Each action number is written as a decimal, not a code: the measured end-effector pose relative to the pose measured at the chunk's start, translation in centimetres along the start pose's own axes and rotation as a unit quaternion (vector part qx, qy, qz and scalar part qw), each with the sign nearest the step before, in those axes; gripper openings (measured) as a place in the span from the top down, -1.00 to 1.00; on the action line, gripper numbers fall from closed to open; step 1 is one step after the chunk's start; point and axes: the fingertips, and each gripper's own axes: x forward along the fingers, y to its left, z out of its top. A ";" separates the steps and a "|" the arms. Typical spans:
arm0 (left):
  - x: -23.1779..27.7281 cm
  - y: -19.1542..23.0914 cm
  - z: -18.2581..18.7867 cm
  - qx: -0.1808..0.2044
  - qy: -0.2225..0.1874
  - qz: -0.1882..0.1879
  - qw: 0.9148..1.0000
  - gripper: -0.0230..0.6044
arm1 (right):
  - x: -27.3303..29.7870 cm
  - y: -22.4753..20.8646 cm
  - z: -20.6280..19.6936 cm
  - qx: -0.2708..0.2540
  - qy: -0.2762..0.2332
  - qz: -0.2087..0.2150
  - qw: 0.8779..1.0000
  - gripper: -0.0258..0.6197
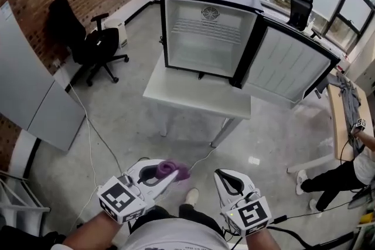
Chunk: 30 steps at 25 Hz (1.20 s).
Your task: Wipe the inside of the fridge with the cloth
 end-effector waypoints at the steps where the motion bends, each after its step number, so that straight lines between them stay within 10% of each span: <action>1: 1.3 0.6 0.9 0.008 -0.005 0.003 1.000 0.71 | 0.2 -1.4 0.0 -0.001 0.001 0.000 1.000 0.91; 11: 10.7 7.5 8.1 0.040 -0.027 -0.003 0.999 0.71 | 2.9 -11.4 0.5 0.022 0.011 -0.031 0.999 0.91; 30: 28.3 20.8 18.5 0.116 -0.039 -0.162 0.979 0.71 | 15.3 -21.4 8.2 0.053 0.011 -0.175 0.983 0.91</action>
